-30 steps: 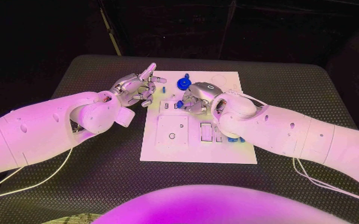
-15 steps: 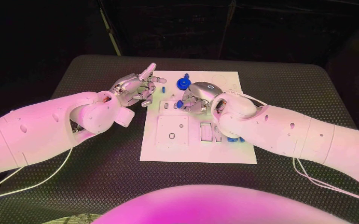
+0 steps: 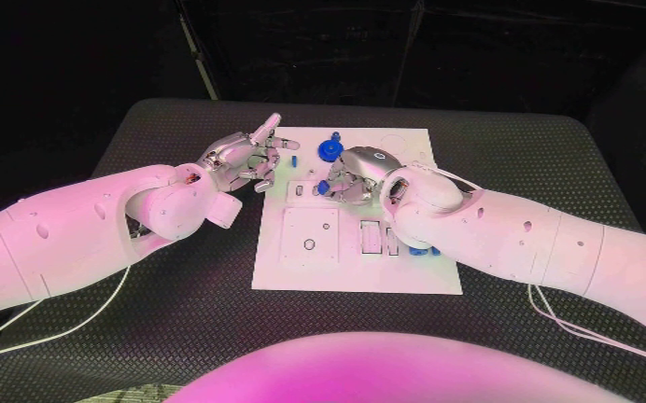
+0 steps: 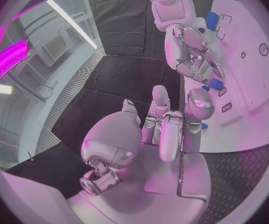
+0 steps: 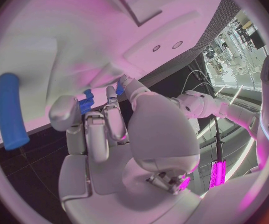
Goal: Assemble the parts on the task board
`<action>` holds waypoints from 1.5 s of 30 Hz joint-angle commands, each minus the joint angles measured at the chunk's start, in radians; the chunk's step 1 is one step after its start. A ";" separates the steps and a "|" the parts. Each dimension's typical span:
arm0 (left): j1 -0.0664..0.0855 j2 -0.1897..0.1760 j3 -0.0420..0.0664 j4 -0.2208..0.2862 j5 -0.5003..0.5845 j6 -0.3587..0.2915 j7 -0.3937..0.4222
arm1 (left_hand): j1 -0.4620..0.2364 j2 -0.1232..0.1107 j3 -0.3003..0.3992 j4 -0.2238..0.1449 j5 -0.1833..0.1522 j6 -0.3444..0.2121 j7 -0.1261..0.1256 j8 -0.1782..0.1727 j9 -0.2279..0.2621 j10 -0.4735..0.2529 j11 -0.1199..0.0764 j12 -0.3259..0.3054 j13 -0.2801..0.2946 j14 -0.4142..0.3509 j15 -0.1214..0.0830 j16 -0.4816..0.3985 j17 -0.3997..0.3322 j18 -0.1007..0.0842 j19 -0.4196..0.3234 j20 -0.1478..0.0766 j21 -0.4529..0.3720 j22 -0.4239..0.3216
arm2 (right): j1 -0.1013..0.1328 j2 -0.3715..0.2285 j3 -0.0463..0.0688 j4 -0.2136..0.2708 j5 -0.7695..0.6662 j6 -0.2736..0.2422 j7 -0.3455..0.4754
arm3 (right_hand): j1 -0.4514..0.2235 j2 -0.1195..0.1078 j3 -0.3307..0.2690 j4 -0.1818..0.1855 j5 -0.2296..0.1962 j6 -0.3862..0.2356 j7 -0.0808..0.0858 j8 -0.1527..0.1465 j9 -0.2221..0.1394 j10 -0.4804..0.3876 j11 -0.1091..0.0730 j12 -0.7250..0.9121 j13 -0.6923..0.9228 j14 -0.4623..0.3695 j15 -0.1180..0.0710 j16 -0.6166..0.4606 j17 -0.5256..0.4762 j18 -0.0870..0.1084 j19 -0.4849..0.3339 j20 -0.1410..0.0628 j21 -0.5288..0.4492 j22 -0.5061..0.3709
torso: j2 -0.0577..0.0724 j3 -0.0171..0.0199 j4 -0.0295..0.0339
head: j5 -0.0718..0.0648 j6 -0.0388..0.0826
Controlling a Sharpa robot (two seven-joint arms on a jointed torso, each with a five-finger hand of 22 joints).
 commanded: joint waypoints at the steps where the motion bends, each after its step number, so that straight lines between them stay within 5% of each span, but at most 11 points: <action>1: 0.002 0.001 0.001 0.001 -0.002 0.014 0.002 | 0.009 0.002 0.001 -0.006 -0.003 -0.007 0.002 -0.003 0.002 -0.004 0.001 -0.005 -0.001 0.073 0.009 -0.005 0.182 0.001 -0.009 0.000 -0.005 -0.001 | 0.001 -0.002 0.000 0.007 0.001 -0.021 0.008 | -0.004 -0.003 -0.006 -0.002 -0.003 -0.006 0.003 -0.002 0.000 -0.005 0.003 0.000 0.027 0.100 0.008 -0.002 0.249 0.006 -0.001 0.005 -0.003 0.000 | 0.000 -0.0001 -0.0001 | 0.000 0.001; 45: 0.002 0.002 0.001 -0.002 -0.002 0.023 -0.008 | 0.010 0.001 0.000 -0.009 -0.003 -0.009 0.003 -0.004 0.003 -0.006 0.001 -0.003 0.000 0.073 0.009 -0.005 0.182 0.002 -0.010 0.001 -0.005 -0.001 | -0.004 -0.006 0.000 0.026 0.012 -0.035 0.019 | -0.010 -0.004 -0.013 0.003 -0.003 -0.004 0.002 0.000 0.002 -0.001 0.003 0.004 0.032 0.101 0.009 -0.002 0.250 0.006 0.001 0.006 -0.002 0.002 | 0.000 -0.0005 0.0002 | 0.004 -0.005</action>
